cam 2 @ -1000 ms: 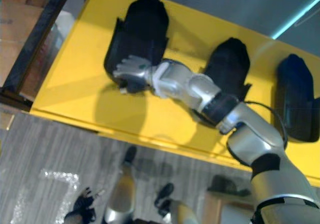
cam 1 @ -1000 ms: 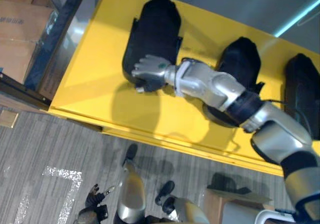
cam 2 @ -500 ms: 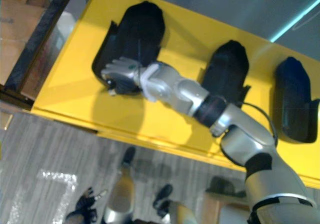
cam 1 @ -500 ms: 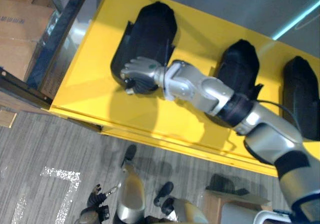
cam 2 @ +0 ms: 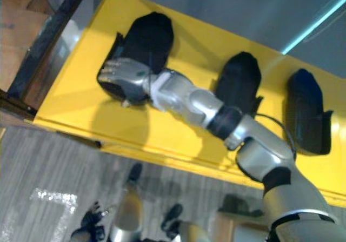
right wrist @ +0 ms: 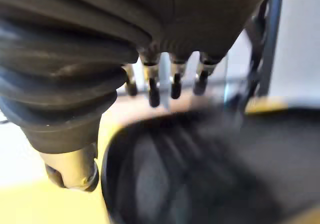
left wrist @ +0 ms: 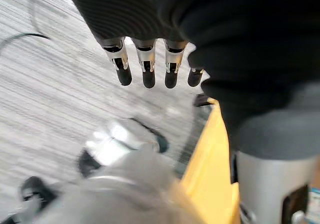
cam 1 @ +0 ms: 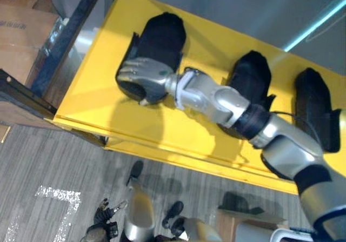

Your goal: Walk over and take plastic housings, then place them on the shelf

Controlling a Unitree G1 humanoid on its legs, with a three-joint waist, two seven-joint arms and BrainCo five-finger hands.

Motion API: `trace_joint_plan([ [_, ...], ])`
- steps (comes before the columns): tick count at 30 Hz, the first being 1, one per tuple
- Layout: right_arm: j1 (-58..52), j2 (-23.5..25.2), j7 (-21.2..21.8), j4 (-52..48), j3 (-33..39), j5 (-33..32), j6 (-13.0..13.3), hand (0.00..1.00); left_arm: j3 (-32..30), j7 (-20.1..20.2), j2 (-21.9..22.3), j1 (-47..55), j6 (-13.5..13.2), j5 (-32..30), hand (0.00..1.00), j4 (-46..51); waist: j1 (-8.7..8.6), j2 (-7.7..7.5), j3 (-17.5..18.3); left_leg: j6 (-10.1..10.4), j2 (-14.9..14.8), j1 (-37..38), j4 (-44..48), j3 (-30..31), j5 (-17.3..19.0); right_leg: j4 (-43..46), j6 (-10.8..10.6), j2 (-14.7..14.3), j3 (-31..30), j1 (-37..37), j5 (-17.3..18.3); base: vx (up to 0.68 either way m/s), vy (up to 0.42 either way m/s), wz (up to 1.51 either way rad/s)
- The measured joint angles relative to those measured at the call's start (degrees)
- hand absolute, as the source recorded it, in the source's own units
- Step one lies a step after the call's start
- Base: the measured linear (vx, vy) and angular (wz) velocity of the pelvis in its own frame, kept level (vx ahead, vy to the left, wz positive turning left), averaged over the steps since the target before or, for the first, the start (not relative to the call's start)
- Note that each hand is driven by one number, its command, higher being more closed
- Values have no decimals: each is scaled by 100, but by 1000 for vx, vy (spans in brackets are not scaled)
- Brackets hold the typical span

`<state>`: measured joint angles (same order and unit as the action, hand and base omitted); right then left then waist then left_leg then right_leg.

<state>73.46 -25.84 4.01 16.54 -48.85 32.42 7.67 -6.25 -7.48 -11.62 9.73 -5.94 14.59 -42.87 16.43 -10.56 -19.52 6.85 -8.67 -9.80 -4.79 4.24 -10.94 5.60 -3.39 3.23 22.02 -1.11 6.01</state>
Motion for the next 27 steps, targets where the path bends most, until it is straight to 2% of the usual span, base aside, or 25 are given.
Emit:
trace_joint_plan([
  [2, 0, -337, -114, -468, 262, -6, 0, 0, -55, -53, -13, 0, -84, 2, 0, 5, -114, -35, 130, 10, -5, 94, 0, -131, 10, -136, -14, -10, -103, -100, -140, 39, 14, -35],
  [4, -2, -907, -159, -1169, 641, -19, 12, 0, -201, -80, -18, 3, -169, -2, 0, 25, -345, -61, 359, -2, 2, 185, -2, -300, 36, -281, -39, -8, -239, -174, -255, 41, 17, -33],
  [5, -3, -1071, -158, -1324, 733, -22, 34, 0, -227, -81, -25, 3, -170, -3, 0, 29, -410, -61, 420, -5, 7, 208, -2, -333, 43, -318, -43, -9, -282, -192, -280, 36, 15, -26],
  [7, -78, -1725, -153, -1843, 1103, -151, 92, 0, -275, -81, -31, 8, -175, -8, 0, 23, -657, -44, 671, -18, 16, 300, -18, -469, 71, -377, -71, 1, -399, -232, -334, 24, 14, -30],
  [10, -416, -2315, -156, -2321, 1665, -374, 99, 0, -372, -78, -5, 23, -181, -149, 0, -7, -857, -23, 888, -16, -2, 468, -31, -636, 131, -420, -77, 6, -557, -302, -364, 1, 12, -30],
  [12, -1061, -2803, -268, -2725, 2445, -707, 82, 0, -438, -82, 66, 60, -253, -163, 0, -122, -1030, 53, 1084, 0, -41, 596, -33, -805, 163, -422, -61, -6, -741, -317, -385, -5, 7, -40],
  [13, -1423, -2949, -394, -2865, 2842, -822, 83, 0, -438, -85, 95, 69, -281, -161, 0, -184, -1119, 28, 1200, 1, -52, 610, -34, -840, 163, -426, -56, -14, -800, -309, -400, -8, 2, -35],
  [14, -1991, -3104, -533, -3010, 3451, -953, 83, 0, -431, -87, 134, 66, -303, -155, 0, -276, -1201, 77, 1247, 3, -79, 672, -35, -947, 165, -425, -48, -20, -860, -310, -420, -23, 5, -36],
  [15, -2432, -3135, -658, -3075, 3914, -1097, 84, 0, -430, -92, 159, 74, -352, -146, 0, -382, -1278, 135, 1284, 5, -96, 705, -36, -1010, 168, -430, -40, -18, -954, -304, -433, -27, 7, -39],
  [16, -2883, -3159, -809, -3116, 4369, -1291, 98, 0, -433, -106, 197, 77, -397, -132, 0, -460, -1368, 131, 1327, 4, -106, 755, -39, -1070, 168, -437, -40, -17, -982, -316, -434, -48, 11, -38],
  [18, -3982, -3137, -1143, -3097, 5393, -1633, 119, 0, -434, -125, 307, 103, -449, -92, 0, -597, -1539, 256, 1388, -5, -123, 807, -40, -1166, 173, -460, -55, -8, -1116, -296, -444, -68, 21, -27],
  [20, -4726, -2960, -1307, -2977, 6035, -1953, 240, 0, -432, -126, 384, 166, -544, -90, 0, -658, -1651, 336, 1432, -21, -135, 857, -41, -1266, 187, -470, -47, -3, -1173, -297, -436, -52, 17, -22],
  [22, -5846, -2190, -1559, -2838, 6888, -2397, 442, 0, -432, -130, 479, 290, -630, -90, 0, -746, -1812, 425, 1524, -44, -141, 907, -41, -1335, 208, -469, -53, 1, -1275, -293, -441, -36, 14, -22],
  [23, -6112, -1937, -1623, -2801, 7048, -2393, 500, 0, -431, -130, 498, 323, -635, -92, 0, -760, -1845, 438, 1546, -42, -143, 908, -41, -1350, 211, -470, -56, 2, -1286, -287, -443, -17, 8, -11],
  [25, -7081, -858, -1915, -2612, 7425, -2394, 580, 0, -426, -151, 567, 471, -641, -107, 0, -786, -1901, 459, 1594, -20, -143, 923, -38, -1417, 254, -475, -61, 4, -1346, -269, -446, -4, 8, -12],
  [26, -7295, -573, -1995, -2550, 7496, -2398, 606, 0, -426, -166, 578, 499, -640, -108, 0, -785, -1907, 461, 1594, -20, -139, 924, -38, -1422, 257, -473, -61, 6, -1352, -266, -446, 2, 10, -8],
  [27, -7665, -20, -2136, -2390, 7593, -2460, 712, 0, -435, -225, 593, 543, -639, -108, 0, -780, -1935, 462, 1593, -29, -126, 919, -38, -1432, 264, -457, -62, 15, -1381, -248, -445, 0, 16, -4],
])
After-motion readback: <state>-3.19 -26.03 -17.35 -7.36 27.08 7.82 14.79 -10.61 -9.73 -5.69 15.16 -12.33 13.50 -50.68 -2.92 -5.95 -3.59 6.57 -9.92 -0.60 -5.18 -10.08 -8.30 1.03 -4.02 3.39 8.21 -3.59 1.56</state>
